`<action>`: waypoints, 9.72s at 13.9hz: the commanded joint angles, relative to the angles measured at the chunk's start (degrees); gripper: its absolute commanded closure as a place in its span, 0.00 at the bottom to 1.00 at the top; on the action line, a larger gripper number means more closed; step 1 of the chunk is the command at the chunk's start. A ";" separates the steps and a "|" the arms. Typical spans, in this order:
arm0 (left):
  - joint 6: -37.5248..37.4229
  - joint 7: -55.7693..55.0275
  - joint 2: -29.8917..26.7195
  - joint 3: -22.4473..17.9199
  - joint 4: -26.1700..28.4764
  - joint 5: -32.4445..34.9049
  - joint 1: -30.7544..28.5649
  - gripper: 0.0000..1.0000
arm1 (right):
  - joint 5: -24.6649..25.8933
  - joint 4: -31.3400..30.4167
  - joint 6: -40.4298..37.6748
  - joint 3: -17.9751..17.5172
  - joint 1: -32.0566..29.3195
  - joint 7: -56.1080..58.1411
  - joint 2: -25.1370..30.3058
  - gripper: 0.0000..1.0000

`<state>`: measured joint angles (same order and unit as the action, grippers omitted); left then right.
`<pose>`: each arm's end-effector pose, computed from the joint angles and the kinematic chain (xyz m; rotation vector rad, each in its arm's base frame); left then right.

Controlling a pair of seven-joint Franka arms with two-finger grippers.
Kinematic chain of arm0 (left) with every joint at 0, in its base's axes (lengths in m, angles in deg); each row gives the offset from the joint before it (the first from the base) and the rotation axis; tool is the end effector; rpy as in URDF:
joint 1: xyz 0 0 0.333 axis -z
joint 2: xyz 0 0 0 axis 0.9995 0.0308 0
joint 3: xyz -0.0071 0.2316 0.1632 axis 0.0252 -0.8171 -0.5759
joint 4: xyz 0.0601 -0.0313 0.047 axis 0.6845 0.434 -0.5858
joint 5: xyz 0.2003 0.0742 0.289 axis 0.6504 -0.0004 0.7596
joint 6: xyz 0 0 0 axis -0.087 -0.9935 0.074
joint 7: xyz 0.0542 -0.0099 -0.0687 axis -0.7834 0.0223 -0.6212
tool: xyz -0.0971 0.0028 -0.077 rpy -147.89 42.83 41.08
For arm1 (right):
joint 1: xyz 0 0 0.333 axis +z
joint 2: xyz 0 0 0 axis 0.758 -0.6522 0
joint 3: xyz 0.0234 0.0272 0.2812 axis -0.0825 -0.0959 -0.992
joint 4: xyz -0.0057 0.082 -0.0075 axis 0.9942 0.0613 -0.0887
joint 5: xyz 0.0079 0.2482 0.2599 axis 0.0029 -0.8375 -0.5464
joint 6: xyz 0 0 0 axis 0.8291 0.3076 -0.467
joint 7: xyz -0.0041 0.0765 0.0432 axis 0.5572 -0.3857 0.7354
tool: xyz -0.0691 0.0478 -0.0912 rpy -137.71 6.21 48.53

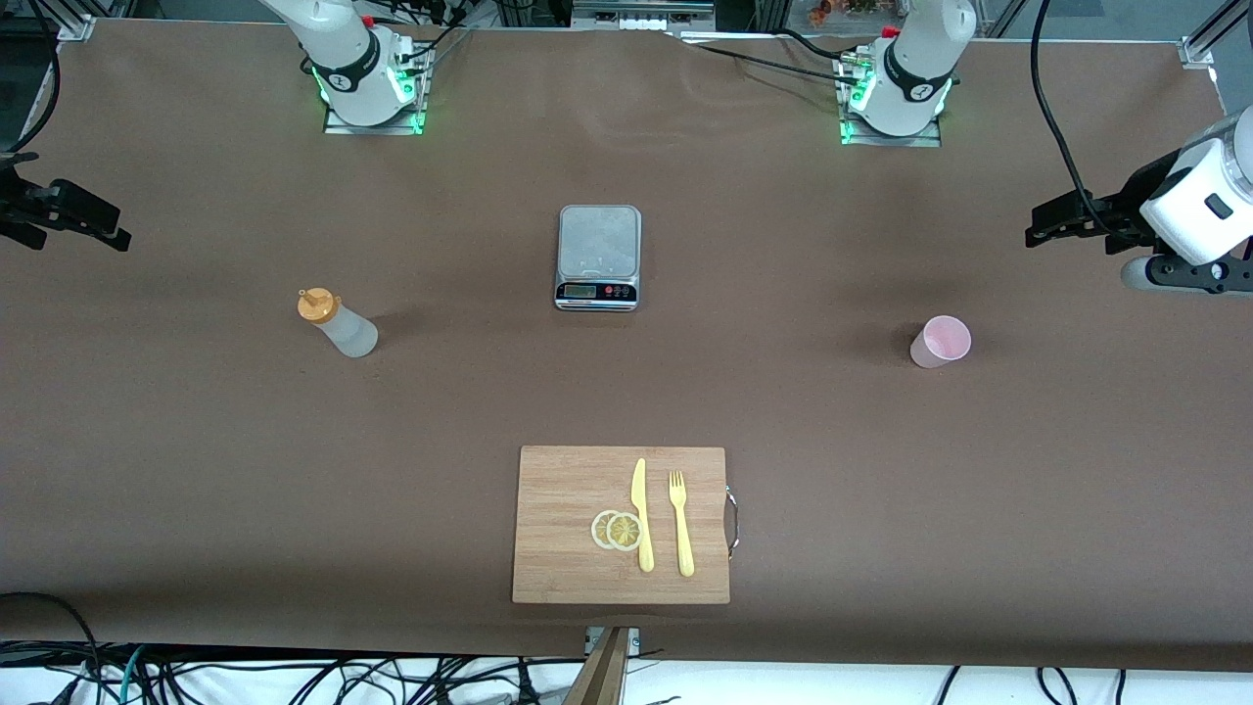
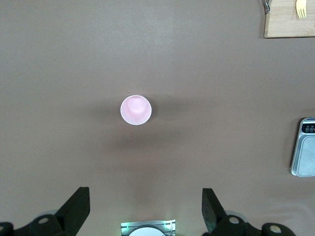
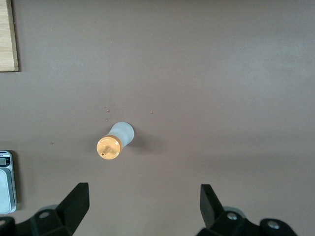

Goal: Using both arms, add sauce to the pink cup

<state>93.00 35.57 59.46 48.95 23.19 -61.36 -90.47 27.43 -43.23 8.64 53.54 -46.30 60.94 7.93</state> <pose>0.5211 -0.0161 0.5352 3.0602 -0.0384 -0.2955 0.5194 -0.0550 0.5508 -3.1333 0.0218 -0.0042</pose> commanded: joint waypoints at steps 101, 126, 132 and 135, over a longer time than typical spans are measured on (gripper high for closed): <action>43.59 -25.01 16.81 -2.12 18.75 -11.21 42.73 1.00 | -1.11 -0.51 0.09 0.60 -0.09 1.20 0.30 0.00; 41.78 -35.39 17.62 -2.21 13.30 -11.31 51.89 0.00 | -1.11 -0.51 -0.78 0.60 -0.09 1.20 -0.05 0.00; 20.06 -34.34 11.29 -3.00 0.39 -5.09 41.89 0.00 | -1.02 -0.43 -1.05 0.51 0.00 1.55 -0.84 0.00; 15.58 -31.81 5.59 -3.00 0.20 -2.00 33.38 0.00 | -1.11 -0.25 -1.14 0.51 -0.09 15.64 -3.11 0.00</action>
<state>111.85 1.09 68.53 45.33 23.30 -65.22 -51.92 27.36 -43.73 7.92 53.86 -46.27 68.16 6.18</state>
